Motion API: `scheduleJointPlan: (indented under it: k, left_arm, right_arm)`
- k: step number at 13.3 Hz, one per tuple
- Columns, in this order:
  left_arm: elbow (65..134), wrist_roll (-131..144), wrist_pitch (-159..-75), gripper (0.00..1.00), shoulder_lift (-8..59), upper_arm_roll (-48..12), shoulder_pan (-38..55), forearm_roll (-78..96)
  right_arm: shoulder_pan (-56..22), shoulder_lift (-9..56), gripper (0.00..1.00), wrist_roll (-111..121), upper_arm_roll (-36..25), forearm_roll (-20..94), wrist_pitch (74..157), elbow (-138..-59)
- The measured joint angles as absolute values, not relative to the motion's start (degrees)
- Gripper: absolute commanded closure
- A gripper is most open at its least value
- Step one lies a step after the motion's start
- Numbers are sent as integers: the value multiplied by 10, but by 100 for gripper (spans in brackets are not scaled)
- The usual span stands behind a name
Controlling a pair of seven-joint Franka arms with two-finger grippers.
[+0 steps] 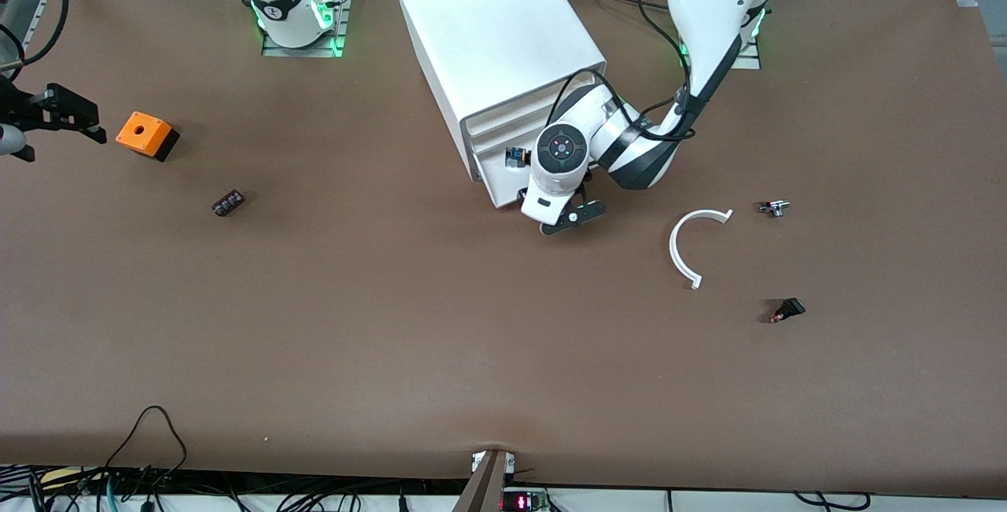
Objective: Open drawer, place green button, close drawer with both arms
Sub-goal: 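Press the drawer fully shut with the left gripper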
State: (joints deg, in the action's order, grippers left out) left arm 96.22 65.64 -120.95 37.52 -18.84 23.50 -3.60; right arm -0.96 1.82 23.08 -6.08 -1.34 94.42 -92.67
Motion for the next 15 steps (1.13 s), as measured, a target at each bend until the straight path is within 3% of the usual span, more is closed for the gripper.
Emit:
scheduleJointPlan:
  k: [6, 15]
  left_arm:
    - [962, 657, -1177, 1, 375, -199, 235, 1]
    - [975, 659, -1167, 1, 377, -226, 244, 27]
  right_arm:
    - [-10, -38, 0, 231, -61, -13, 964, -1002]
    - [-10, -42, 0, 231, -61, -13, 964, -1008]
